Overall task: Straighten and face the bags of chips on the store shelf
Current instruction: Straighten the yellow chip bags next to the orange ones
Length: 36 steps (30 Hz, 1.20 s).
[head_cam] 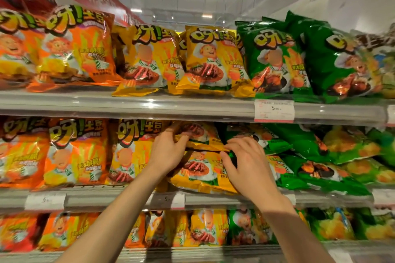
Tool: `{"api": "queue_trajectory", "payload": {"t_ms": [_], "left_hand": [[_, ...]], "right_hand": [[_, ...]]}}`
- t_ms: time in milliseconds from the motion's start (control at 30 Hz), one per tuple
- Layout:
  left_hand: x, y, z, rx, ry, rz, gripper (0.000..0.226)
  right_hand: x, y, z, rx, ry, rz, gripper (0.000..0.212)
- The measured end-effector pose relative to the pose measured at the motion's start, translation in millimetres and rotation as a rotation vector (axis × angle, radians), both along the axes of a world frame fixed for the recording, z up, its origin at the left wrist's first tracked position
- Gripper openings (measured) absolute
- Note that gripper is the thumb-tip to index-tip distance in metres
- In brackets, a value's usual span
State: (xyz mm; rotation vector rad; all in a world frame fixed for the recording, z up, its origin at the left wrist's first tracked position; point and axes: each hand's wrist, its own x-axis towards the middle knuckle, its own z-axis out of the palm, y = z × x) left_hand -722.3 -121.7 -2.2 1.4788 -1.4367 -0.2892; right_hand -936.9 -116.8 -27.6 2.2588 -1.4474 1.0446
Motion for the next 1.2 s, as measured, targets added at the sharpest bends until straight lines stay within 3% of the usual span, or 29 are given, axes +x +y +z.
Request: {"api": "queue_trajectory", "payload": {"t_ms": [133, 300, 467, 600, 700, 800, 967, 1200], "left_hand": [[9, 8, -9, -0.007, 0.272, -0.183, 0.019], [13, 23, -11, -0.03, 0.508, -0.312, 0.03], [15, 38, -9, -0.043, 0.522, -0.366, 0.03], [26, 50, -15, 0.025, 0.306, -0.341, 0.045], [38, 57, -15, -0.037, 0.154, -0.135, 0.038], [56, 55, -10, -0.024, 0.198, -0.034, 0.043], [62, 50, 1, 0.101, 0.344, -0.12, 0.04], [50, 57, 20, 0.302, 0.233, -0.225, 0.044]], "right_hand": [[2, 6, 8, 0.09, -0.135, -0.003, 0.053], [7, 15, 21, 0.245, -0.177, -0.015, 0.082], [16, 24, 29, 0.327, -0.154, 0.016, 0.102], [19, 28, 27, 0.323, -0.196, 0.094, 0.082], [21, 30, 23, 0.264, -0.251, 0.103, 0.07], [23, 39, 23, 0.261, -0.29, 0.104, 0.068], [26, 61, 21, 0.34, -0.371, 0.086, 0.067], [33, 89, 4, 0.287, -0.538, 0.179, 0.058]]}}
